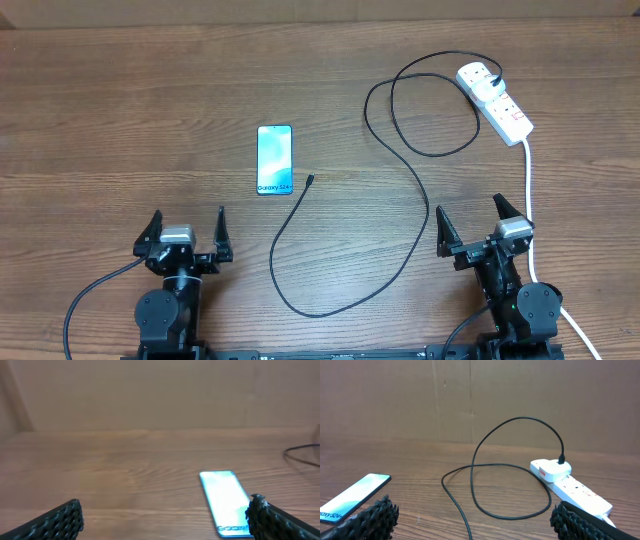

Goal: Plug charger to phone and switch on socket
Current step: 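Move the left gripper over the phone and lower toward it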

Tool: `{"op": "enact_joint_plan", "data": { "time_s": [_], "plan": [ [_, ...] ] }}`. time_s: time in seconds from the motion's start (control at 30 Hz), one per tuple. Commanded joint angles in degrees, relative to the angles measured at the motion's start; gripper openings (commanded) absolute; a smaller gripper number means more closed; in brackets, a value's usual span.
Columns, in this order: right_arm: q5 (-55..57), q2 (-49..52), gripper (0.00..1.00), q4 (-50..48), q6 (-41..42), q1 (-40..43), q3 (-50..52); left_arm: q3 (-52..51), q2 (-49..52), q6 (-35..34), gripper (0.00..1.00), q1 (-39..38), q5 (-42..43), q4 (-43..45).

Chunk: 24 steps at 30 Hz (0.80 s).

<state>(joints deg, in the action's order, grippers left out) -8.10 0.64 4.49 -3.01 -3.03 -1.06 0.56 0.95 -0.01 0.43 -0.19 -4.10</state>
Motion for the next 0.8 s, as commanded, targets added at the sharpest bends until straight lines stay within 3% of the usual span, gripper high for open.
{"op": "enact_joint_plan", "data": {
  "time_s": [0.0,0.27,0.43,0.53,0.6,0.7,0.77],
  "plan": [
    [0.50,-0.15,1.00,-0.31,-0.28,0.15,0.59,-0.26,-0.52,-2.27,1.00,0.31,9.03,3.91],
    [0.50,-0.15,1.00,-0.31,-0.26,0.15,0.59,0.55,-0.50,-8.17,1.00,0.31,11.37,28.52],
    [0.50,-0.15,1.00,-0.31,-0.28,0.15,0.59,8.57,1.14,-8.02,1.00,0.31,8.44,28.59],
    [0.50,-0.15,1.00,-0.31,-0.26,0.15,0.59,17.07,5.33,-7.50,1.00,0.31,8.39,22.88],
    [0.50,-0.15,1.00,-0.31,-0.28,0.15,0.59,25.62,10.62,-6.34,1.00,0.31,8.35,14.62],
    [0.50,-0.15,1.00,-0.31,-0.28,0.15,0.59,41.35,21.20,-6.16,1.00,0.31,6.08,-4.76],
    [0.50,-0.15,1.00,-0.31,-0.26,0.15,0.59,58.51,34.93,-4.28,1.00,0.28,6.93,-23.76]
  ]
}}
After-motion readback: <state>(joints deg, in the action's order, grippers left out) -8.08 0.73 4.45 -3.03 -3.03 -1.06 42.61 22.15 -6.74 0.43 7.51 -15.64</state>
